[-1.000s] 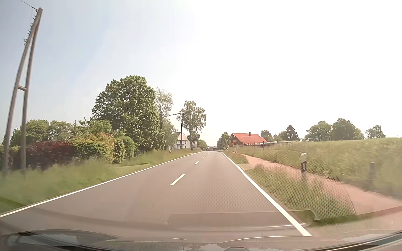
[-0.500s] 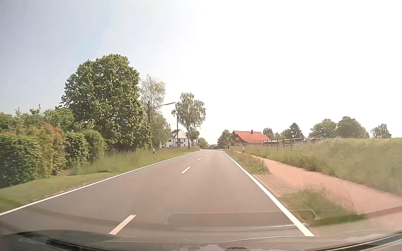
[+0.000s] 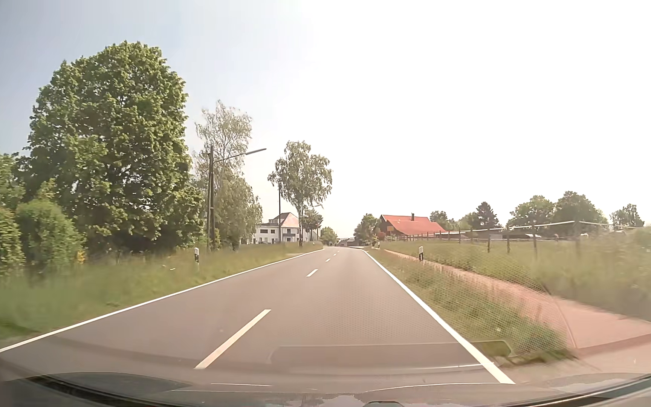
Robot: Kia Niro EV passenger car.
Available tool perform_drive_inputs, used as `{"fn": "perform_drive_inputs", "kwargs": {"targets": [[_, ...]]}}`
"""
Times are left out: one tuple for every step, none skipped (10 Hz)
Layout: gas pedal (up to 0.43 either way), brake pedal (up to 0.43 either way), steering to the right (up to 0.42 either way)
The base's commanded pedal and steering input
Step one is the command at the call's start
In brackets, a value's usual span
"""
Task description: Follow the waypoints while adhering to traffic rules and regulations
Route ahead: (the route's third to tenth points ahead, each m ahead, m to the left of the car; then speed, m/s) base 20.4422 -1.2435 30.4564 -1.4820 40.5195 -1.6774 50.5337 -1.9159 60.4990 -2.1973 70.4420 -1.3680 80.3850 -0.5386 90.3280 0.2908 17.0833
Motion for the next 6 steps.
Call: {"fn": "perform_drive_inputs", "kwargs": {"targets": [[0.079, 0.000, -0.001], [0.079, 0.000, -0.001], [0.079, 0.000, 0.000], [0.067, 0.000, 0.000], [0.020, 0.000, 0.000], [0.000, 0.000, 0.001]]}}
